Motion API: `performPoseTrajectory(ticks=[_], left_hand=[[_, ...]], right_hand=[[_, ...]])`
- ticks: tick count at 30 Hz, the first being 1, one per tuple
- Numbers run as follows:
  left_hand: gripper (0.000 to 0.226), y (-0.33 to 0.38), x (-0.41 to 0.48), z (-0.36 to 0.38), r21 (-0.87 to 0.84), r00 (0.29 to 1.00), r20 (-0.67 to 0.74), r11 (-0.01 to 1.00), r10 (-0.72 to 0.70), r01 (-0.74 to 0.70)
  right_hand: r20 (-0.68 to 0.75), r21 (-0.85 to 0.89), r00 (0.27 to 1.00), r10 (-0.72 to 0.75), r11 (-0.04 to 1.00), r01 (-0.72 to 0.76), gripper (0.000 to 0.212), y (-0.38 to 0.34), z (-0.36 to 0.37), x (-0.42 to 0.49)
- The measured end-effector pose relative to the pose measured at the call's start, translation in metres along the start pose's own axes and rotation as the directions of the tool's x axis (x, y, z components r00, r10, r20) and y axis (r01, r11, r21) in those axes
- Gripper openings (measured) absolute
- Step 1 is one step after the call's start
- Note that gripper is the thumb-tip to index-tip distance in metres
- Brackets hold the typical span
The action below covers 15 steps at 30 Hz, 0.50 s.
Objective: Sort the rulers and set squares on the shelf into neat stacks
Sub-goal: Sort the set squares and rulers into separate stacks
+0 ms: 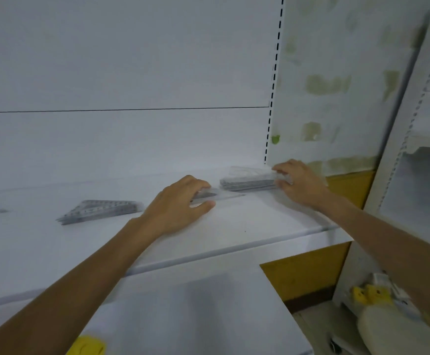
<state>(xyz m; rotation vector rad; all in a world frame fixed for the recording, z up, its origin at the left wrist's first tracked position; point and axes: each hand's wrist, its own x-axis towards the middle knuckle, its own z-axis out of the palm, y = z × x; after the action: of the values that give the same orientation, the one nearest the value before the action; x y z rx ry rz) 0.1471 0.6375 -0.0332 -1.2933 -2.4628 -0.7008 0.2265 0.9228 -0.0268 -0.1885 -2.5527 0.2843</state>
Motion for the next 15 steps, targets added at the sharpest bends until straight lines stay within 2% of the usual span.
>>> performPoseTrajectory(ticks=[4,10,15], left_hand=[[0.042,0.003,-0.005,0.006,0.047,0.999,-0.051,0.999,-0.021,0.023],[0.039,-0.001,-0.012,0.001,0.062,0.977,-0.110,0.980,-0.181,0.189],[0.040,0.000,-0.019,0.008,0.077,0.969,-0.103,0.970,-0.223,0.232]], right_hand=[[0.038,0.056,0.998,-0.048,0.997,0.045,0.033,0.019,-0.004,0.022],[0.166,0.082,0.976,-0.139,0.988,0.127,0.030,0.025,0.003,0.044],[0.208,0.144,0.957,-0.200,0.974,0.173,0.028,0.027,0.007,0.048]])
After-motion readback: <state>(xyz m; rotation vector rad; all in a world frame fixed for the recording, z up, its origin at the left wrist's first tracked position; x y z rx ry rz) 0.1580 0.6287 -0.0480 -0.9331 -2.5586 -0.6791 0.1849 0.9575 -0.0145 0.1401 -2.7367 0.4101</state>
